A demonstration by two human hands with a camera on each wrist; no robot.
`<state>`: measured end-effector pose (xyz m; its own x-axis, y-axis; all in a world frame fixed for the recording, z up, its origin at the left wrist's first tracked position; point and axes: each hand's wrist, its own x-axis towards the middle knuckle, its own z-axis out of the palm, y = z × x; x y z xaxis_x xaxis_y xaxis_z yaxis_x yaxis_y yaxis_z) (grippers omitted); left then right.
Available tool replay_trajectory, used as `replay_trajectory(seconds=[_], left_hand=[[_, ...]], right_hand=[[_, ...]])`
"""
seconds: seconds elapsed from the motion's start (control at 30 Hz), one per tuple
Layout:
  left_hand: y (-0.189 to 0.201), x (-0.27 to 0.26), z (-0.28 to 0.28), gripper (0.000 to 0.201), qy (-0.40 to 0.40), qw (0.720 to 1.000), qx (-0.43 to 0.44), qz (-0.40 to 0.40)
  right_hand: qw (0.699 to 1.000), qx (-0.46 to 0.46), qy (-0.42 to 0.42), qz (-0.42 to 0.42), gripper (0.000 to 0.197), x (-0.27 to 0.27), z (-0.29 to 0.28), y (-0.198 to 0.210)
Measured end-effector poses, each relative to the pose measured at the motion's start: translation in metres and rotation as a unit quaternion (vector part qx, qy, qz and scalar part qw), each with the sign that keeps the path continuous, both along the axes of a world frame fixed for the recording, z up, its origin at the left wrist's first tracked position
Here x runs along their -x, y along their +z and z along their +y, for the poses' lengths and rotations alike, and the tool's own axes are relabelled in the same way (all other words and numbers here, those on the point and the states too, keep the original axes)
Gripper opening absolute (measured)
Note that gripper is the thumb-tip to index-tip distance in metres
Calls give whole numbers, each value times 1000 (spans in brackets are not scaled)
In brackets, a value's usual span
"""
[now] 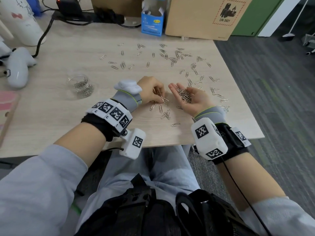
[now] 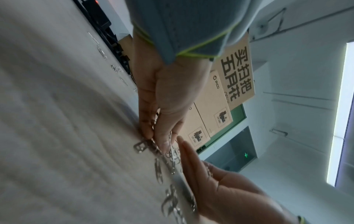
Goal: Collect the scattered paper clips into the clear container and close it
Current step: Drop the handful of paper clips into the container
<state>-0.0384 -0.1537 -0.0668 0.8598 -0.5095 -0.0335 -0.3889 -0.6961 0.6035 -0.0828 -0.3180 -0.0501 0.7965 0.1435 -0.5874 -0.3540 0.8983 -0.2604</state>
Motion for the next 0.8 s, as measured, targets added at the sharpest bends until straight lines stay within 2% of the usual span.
replay_trajectory(seconds=[0.23,0.33,0.47,0.53,0.63,0.73,0.8], left_hand=[[22,-10,4,16,5,990,137,41],[32,-11,-5,16,-13,990,141,26],[36,-11,-11,16,-20,991,130,33],[39,-12,-6,17,-7,989,140,44],[44,-14,15,21,30,984,171,45],[46,-14,39,20,82,974,210,4],[45,-12,61,20,138,967,210,-34]], right_hand=[[997,55,57,-5,37,-13,12,-6],[994,46,94,-16,38,-19,22,-6],[992,38,111,-49,60,-28,32,-6],[991,36,116,-50,58,-35,37,-7],[991,17,129,-33,45,-43,51,-7],[991,-31,128,-22,40,-46,62,-6],[990,-29,141,-12,37,-45,74,-4]])
